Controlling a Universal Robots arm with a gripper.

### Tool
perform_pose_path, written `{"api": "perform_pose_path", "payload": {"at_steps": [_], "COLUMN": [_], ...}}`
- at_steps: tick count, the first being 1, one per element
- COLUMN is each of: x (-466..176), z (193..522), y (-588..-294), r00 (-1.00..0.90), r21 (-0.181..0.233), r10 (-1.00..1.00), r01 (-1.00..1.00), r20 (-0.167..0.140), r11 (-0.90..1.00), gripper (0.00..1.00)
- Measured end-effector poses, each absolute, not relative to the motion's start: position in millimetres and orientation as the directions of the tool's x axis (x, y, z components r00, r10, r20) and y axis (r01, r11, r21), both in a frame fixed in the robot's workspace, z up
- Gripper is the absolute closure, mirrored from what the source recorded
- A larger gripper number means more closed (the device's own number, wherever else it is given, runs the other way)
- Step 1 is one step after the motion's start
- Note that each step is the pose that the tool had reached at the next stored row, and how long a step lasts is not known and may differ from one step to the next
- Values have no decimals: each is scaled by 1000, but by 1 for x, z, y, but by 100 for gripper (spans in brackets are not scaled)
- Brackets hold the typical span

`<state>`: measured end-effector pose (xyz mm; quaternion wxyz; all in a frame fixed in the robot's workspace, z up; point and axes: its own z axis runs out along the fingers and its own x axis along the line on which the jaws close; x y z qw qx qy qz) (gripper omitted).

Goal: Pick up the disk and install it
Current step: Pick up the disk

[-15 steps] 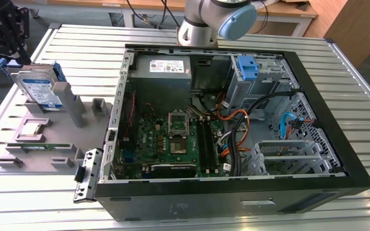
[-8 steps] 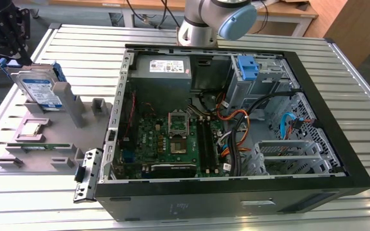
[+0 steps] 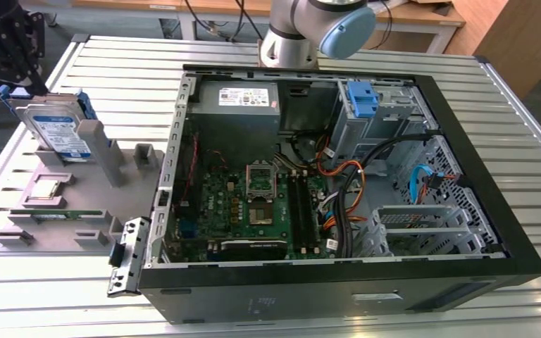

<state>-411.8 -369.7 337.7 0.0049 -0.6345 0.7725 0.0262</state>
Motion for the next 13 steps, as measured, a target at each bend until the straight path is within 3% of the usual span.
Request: {"api": "perform_pose_path", "payload": {"at_steps": [13], "x": [-412], "z": [336], "y": [-369], "r00": [-195], "r21": [36], "r10": [-980], "r01": [-980], "r20": [-50], "r11": [193], "gripper": [89]}}
